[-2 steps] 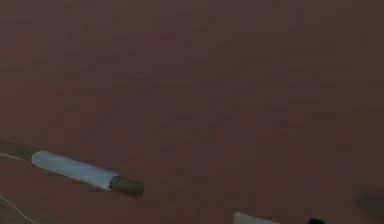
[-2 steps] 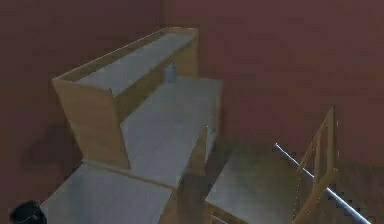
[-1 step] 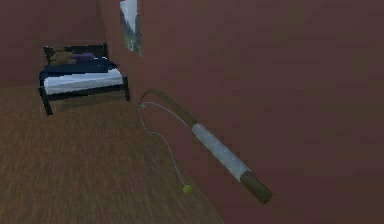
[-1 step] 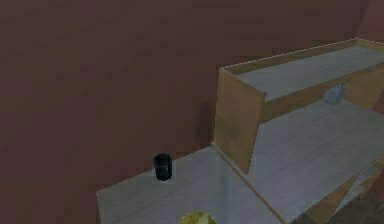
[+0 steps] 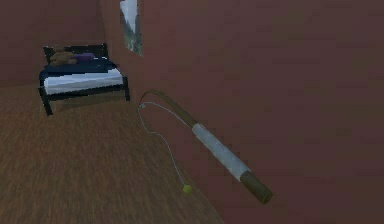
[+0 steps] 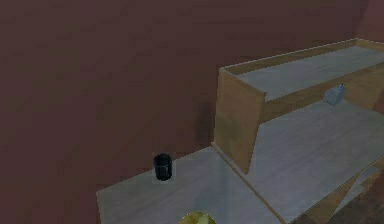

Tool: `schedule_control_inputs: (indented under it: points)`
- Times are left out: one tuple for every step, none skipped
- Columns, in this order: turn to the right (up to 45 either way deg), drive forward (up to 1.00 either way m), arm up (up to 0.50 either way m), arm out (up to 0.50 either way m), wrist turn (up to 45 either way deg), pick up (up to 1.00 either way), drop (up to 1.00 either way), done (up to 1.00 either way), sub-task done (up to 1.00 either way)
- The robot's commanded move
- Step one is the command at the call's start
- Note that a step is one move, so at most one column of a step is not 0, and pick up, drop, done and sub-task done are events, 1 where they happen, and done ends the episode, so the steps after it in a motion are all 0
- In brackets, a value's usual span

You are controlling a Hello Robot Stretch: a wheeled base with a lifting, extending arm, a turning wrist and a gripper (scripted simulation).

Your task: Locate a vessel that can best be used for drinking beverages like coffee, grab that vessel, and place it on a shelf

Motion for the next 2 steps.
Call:
schedule_control_inputs:
  points:
    - [0.0, 0.0, 0.24, 0.0, 0.0, 0.0, 0.0, 0.0, 0.0]
    - [0.0, 0.0, 0.0, 0.34, 0.0, 0.0, 0.0, 0.0, 0.0]
